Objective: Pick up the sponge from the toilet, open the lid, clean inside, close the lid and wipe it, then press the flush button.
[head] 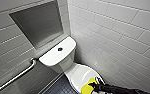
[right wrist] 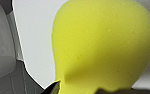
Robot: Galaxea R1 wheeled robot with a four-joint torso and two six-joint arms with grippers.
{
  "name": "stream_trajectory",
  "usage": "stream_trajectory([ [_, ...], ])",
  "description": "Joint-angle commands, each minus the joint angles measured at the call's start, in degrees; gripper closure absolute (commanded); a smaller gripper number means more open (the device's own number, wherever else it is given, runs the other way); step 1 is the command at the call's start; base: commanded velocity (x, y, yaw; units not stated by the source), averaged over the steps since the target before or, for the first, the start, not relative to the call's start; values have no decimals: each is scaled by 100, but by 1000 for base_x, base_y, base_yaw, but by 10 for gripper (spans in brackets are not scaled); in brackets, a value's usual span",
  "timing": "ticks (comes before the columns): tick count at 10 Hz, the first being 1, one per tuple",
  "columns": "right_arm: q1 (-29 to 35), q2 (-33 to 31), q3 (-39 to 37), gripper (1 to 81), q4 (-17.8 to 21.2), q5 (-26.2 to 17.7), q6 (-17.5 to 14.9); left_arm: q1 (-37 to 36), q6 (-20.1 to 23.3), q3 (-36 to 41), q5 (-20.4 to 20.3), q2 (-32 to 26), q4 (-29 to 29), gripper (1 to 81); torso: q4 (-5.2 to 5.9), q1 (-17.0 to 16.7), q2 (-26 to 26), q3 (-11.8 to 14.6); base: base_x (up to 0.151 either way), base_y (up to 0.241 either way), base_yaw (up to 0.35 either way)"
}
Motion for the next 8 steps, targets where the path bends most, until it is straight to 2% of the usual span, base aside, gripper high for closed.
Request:
stream_trajectory([
  [1,477,45,62,10,-36,93,-9,329,29,31,469,-86,-41,10,0,0,0,0,0,0,0],
  [5,433,247,-326,10,-98,121,-26,382,29,31,469,-95,-41,10,0,0,0,0,0,0,0],
  [6,432,247,-325,10,-133,129,-26,390,29,31,469,-86,-41,10,0,0,0,-480,0,0,0],
  [7,433,247,-325,10,-143,191,-26,382,29,31,469,-86,-41,10,0,0,0,-437,0,0,0],
  [8,441,247,-334,10,-143,209,-35,382,29,31,469,-77,-41,10,0,0,0,-524,0,0,0],
])
